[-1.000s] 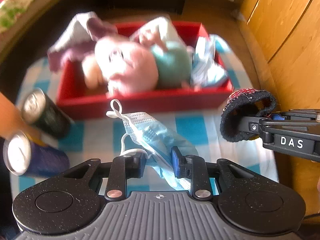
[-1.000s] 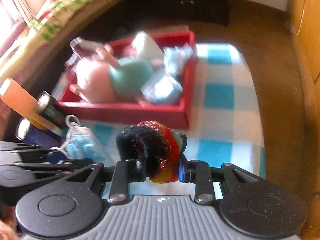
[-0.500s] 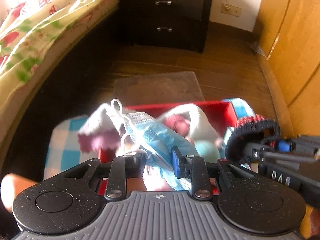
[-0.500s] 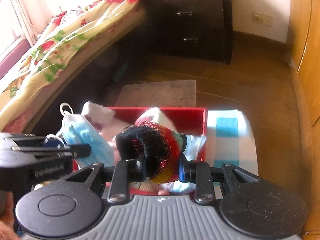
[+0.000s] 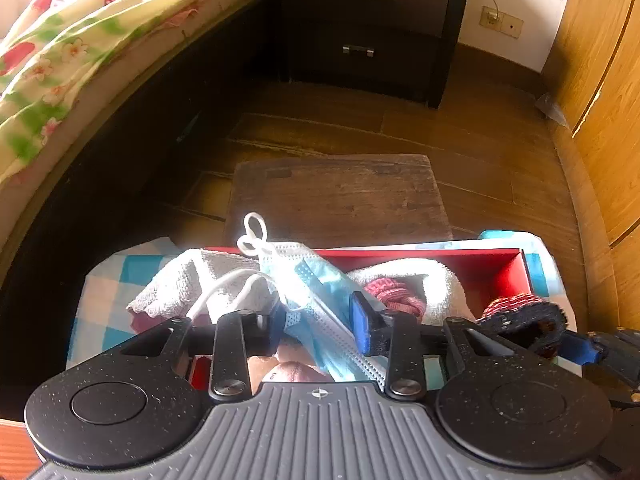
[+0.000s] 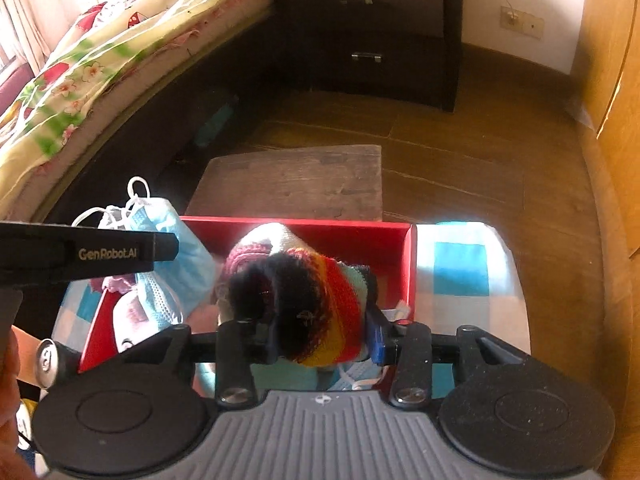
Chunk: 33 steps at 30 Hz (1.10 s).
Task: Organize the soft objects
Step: 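Carry the mask with left tool while right tool carries the sock over the box, then open left tool to drop the mask while right tool releases the sock into the box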
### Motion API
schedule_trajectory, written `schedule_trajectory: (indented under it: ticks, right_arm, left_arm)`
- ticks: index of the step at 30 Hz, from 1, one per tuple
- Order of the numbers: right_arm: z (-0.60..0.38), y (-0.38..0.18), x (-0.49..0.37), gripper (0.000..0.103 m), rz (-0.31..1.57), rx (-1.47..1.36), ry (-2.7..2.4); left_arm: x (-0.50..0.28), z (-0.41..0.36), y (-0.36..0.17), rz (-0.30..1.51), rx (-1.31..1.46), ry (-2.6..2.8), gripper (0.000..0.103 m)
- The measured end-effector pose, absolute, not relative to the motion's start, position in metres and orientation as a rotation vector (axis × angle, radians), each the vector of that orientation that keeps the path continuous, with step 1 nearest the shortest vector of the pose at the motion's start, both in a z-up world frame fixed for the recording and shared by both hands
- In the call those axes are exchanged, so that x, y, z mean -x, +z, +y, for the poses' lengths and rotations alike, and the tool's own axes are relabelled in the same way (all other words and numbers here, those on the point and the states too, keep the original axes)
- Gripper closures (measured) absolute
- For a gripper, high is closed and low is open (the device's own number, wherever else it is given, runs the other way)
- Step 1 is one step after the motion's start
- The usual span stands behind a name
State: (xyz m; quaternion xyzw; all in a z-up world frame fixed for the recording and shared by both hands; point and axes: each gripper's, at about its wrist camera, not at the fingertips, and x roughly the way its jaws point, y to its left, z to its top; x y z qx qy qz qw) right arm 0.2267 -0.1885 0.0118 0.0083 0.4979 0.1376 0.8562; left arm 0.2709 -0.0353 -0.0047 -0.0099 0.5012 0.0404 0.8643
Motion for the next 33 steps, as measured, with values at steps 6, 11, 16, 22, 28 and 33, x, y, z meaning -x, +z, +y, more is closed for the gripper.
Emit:
schedule_trajectory:
  ticks: [6,11,16,22,28,33]
  right_arm:
    - [-0.195,0.020,-0.224,0.082,1.036,-0.032,0.282]
    - [-0.192,0.025,-0.221,0.071,1.016,-0.017,0.266]
    - [-0.189,0.029,-0.216,0.071,1.007,-0.027,0.265]
    - [-0.180,0.027,-0.207,0.071,1.053,0.060,0.253]
    - [-0.187,0.044,-0.189,0.069,1.029,0.025,0.246]
    - [-0.191,0.056,-0.173,0.068,1.023,0.021,0.229]
  left_arm:
    - [-0.269,-0.032,0.015,1.000,0.056,0.085,0.036]
    - [-0.261,-0.036,0.018,1.001,0.007,0.089,0.035]
    - [-0.249,-0.034,0.015,1.029,0.009,0.081,0.037]
    - [-0.230,-0.027,0.019,1.047,0.010,0.075,0.037]
    - [-0.205,-0.021,0.024,1.047,0.016,0.063,0.037]
    - [-0.180,-0.017,0.033,1.040,0.045,0.044,0.037]
